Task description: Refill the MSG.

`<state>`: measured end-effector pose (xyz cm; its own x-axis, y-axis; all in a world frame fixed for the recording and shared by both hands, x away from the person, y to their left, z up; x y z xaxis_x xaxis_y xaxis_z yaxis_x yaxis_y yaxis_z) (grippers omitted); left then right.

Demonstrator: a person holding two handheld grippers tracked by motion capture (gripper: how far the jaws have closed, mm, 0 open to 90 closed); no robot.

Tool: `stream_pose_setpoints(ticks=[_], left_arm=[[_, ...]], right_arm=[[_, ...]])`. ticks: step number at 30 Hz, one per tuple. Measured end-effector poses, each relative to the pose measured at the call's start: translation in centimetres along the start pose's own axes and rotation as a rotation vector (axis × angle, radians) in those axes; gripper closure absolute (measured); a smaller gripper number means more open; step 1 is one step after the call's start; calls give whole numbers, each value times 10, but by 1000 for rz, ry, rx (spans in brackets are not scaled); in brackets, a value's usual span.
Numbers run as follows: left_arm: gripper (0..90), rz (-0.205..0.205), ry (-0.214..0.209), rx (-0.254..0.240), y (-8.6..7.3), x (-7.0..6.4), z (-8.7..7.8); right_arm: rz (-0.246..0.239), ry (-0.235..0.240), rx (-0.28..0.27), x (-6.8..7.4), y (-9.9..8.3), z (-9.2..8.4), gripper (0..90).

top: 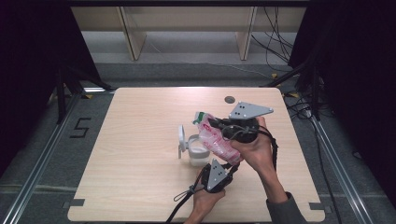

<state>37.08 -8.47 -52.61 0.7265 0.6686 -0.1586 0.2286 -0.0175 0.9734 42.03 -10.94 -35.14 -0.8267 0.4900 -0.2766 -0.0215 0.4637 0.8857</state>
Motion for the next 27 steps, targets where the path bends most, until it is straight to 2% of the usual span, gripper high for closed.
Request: stream_pose_setpoints(ticks=[2, 3, 4, 5, 8, 10, 15, 16, 17, 18, 19, 21, 22, 23, 24, 27], left_arm=[[808, -3, -4, 2, -1, 0, 0], [807, 0, -1, 5, -2, -1, 0], [807, 1, -5, 11, -3, -1, -1], [806, 0, -2, 11, -4, -1, -2], [799, -10, 4, 12, -5, 1, -3], [798, -14, 9, 20, -5, 1, -5], [787, -29, 8, 51, -4, 3, -8], [784, -29, 3, 58, -3, 3, -9], [782, -28, 6, 61, -3, 3, -10], [782, -21, 14, 65, -2, 3, -11], [782, -19, 17, 71, -2, 3, -12], [779, -18, 8, 82, -1, 3, -14], [778, -20, 13, 84, -1, 3, -15], [775, -2, 13, 96, 0, 4, -17], [769, -4, 15, 98, 0, 4, -17], [762, -7, 20, 97, 1, 4, -19]], right_arm=[[9, 15, 10, 1, -2, -2, 900], [-5, 7, 5, 0, -3, -2, 900], [15, 13, 18, 1, -4, -3, 900], [17, 1, 3, 1, -4, -1, 900], [24, 11, 11, 2, -7, -3, 900], [26, 14, -11, 2, -6, -4, 900], [44, 3, -22, 0, -8, -10, 900], [29, -3, -35, -2, -8, -10, 900], [51, -11, -36, -2, -9, -11, 900], [52, 0, -40, -2, -9, -13, 900], [50, -11, -48, -4, -10, -14, 900], [67, -7, -49, -4, -10, -17, 900], [75, 9, -55, -3, -11, -18, 900], [80, 4, -64, -4, -11, -18, 900], [90, 4, -59, -3, -11, -20, 900], [84, 10, -86, -4, -10, -22, 900]])
Point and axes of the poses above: each handheld gripper's, and its own axes: z roughly forward along the jaws, y roughly out of its top, x roughly to its left, the point moved 6 cm from there along z, roughly forward along the jaws, and after that the axes turned 12 degrees about -z, right-handed, at the moved point
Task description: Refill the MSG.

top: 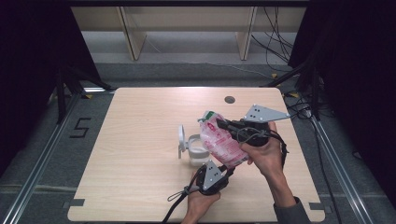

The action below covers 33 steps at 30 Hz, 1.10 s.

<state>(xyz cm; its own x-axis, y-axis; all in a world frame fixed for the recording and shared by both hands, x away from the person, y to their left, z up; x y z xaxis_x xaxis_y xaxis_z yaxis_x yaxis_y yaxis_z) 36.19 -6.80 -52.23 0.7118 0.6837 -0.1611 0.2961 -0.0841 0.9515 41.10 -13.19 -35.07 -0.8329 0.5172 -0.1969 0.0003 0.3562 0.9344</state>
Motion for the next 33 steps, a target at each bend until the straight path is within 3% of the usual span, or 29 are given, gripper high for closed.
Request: stream_pose_setpoints(ticks=[1, 3, 6, 8, 9, 13, 23, 24, 26, 28, 33], left_arm=[[756, -13, -13, 1, 0, -1, 0], [747, 5, -4, 11, 1, 1, -2], [714, -19, -6, 14, 0, 1, -2], [705, -6, -7, 30, 0, 2, -2], [700, -21, -15, 28, -1, 1, -1], [651, -7, -6, 42, -2, 2, -4], [536, -31, -6, 65, -1, 3, -16], [531, -50, -27, 48, 0, 1, -16], [509, -50, -25, 52, 1, 2, -21], [485, -70, -33, 45, 1, 2, -24], [439, -43, -28, 41, 5, 4, -35]], right_arm=[[-6, -13, -2, 0, 0, -1, 900], [-3, -14, -9, 0, 0, -2, 900], [5, -3, -11, -1, -1, -4, 900], [30, 1, -11, 0, -2, -5, 900], [5, -11, -18, -2, -2, -5, 900], [39, -17, -25, -1, -5, -8, 900], [27, -32, -58, -6, -9, -15, 900], [42, -34, -47, -6, -11, -16, 900], [45, -50, -45, -8, -14, -18, 900], [25, -64, -39, -12, -17, -18, 900], [57, -63, -18, -15, -29, -19, 900]])
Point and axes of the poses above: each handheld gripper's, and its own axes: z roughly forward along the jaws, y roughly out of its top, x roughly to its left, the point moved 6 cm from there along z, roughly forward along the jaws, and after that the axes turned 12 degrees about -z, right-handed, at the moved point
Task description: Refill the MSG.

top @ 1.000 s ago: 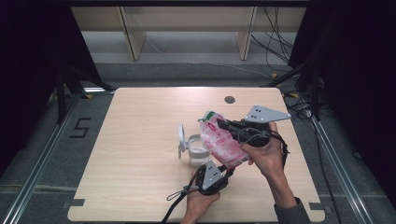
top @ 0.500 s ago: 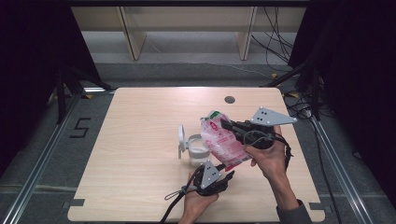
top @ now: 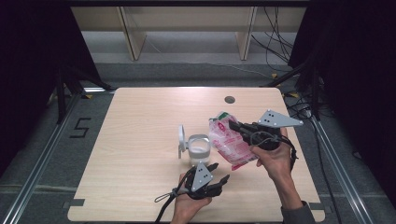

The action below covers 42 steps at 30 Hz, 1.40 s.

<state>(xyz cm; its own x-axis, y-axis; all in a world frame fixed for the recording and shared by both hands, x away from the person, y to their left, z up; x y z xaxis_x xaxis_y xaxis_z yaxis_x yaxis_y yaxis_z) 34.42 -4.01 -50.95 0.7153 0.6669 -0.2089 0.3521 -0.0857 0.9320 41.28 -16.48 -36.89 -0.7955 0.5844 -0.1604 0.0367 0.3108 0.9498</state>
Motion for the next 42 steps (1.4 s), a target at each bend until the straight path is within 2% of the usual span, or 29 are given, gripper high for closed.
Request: stream_pose_setpoints(ticks=[1, 2, 3, 4, 5, 7, 8, 10, 11, 13, 15, 16, 17, 18, 19, 20, 21, 22, 23, 24, 29, 31, 32, 34, 35, 36, 37, 40, 42], left_arm=[[432, -5, 2, -8, 0, 0, -1], [424, -13, 9, -6, 0, 1, -3], [415, -9, 6, -4, -1, 3, -5], [409, -27, 20, -14, -1, 5, -7], [406, -29, 26, -21, -1, 8, -9], [410, -9, 33, -22, 0, 15, -14], [408, -41, 37, -36, -1, 15, -14], [404, -16, 40, -48, 1, 20, -17], [399, -45, 44, -49, 1, 21, -19], [385, -15, 40, -51, 1, 25, -22], [376, -30, 58, -58, 1, 29, -25], [370, -10, 59, -58, 1, 31, -27], [368, -30, 67, -64, 1, 33, -29], [365, -18, 69, -71, 2, 36, -31], [361, -9, 83, -70, 2, 39, -34], [356, -10, 93, -75, 2, 41, -36], [352, -25, 98, -85, 2, 43, -38], [347, -21, 104, -88, 2, 46, -41], [341, -25, 110, -83, 2, 49, -44], [337, -25, 120, -92, 2, 51, -46], [336, -16, 157, -100, -3, 63, -60], [334, -22, 164, -111, -4, 69, -64], [329, -21, 178, -105, -5, 72, -66], [321, -35, 186, -119, -6, 75, -68], [321, -36, 194, -114, -6, 76, -70], [321, -38, 199, -118, -6, 78, -71], [320, -47, 201, -127, -6, 79, -72], [318, -40, 213, -112, -9, 82, -76], [316, -36, 216, -115, -9, 83, -77]], right_arm=[[-4, -18, -9, -1, -1, 0, 900], [2, -4, 2, -2, -3, 0, 900], [15, -10, 16, -2, -6, -1, 900], [3, -11, 14, -4, -7, -1, 900], [19, -15, 20, -4, -10, -2, 900], [10, -15, 21, -7, -14, -1, 900], [25, -28, 27, -8, -17, -2, 900], [36, -22, 30, -10, -21, -2, 900], [24, -24, 36, -12, -23, -2, 900], [46, -28, 48, -13, -27, -4, 900], [43, -33, 43, -17, -32, -4, 900], [66, -34, 54, -18, -35, -5, 900], [69, -35, 58, -18, -37, -6, 900], [55, -35, 52, -21, -40, -5, 900], [83, -38, 69, -20, -42, -6, 900], [66, -39, 63, -23, -44, -6, 900], [74, -53, 69, -24, -46, -7, 900], [96, -44, 69, -24, -48, -7, 900], [82, -55, 73, -27, -50, -8, 900], [107, -46, 69, -27, -51, -9, 900], [106, -58, 55, -32, -54, -14, 900], [106, -71, 62, -34, -56, -17, 900], [85, -85, 79, -37, -57, -18, 900], [104, -111, 96, -37, -58, -21, 900], [76, -111, 91, -40, -59, -21, 900], [70, -137, 97, -42, -60, -22, 900], [50, -144, 95, -44, -61, -22, 900], [59, -175, 108, -48, -65, -25, 900], [40, -184, 116, -51, -68, -27, 900]])
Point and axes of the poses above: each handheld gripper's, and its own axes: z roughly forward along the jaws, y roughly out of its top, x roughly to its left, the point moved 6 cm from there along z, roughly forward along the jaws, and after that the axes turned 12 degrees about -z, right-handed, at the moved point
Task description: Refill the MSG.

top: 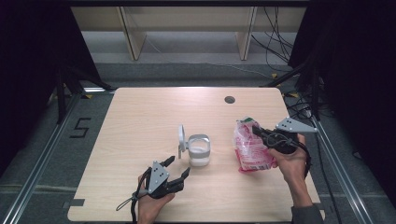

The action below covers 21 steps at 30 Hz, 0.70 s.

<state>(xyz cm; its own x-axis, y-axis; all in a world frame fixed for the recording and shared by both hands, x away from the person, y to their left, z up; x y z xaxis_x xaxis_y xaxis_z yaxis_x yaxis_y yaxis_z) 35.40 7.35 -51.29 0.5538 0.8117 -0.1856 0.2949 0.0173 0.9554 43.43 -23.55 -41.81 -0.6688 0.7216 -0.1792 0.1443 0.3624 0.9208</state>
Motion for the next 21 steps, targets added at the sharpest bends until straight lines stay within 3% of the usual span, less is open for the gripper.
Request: stream_pose_setpoints(ticks=[2, 3, 6, 14, 15, 16, 19, 21], left_arm=[[307, -10, 3, -9, -1, 2, -1], [304, -4, 7, -7, -1, 3, -2], [296, -11, 16, -1, -2, 7, -5], [292, -23, 27, 0, -3, 12, -7], [292, -23, 26, -1, -3, 12, -7], [292, -21, 25, 1, -3, 12, -7], [291, -26, 25, 2, -3, 12, -7], [291, -25, 25, 2, -3, 12, -7]], right_arm=[[14, -4, 48, 1, -3, -3, 900], [-8, -18, 49, -1, -5, -3, 900], [7, -20, 88, -2, -11, -3, 900], [32, -42, 132, -10, -25, -4, 900], [1, -47, 132, -13, -27, -3, 900], [30, -48, 140, -11, -29, -2, 900], [-3, -60, 179, -14, -36, 0, 900], [1, -59, 197, -13, -40, 1, 900]])
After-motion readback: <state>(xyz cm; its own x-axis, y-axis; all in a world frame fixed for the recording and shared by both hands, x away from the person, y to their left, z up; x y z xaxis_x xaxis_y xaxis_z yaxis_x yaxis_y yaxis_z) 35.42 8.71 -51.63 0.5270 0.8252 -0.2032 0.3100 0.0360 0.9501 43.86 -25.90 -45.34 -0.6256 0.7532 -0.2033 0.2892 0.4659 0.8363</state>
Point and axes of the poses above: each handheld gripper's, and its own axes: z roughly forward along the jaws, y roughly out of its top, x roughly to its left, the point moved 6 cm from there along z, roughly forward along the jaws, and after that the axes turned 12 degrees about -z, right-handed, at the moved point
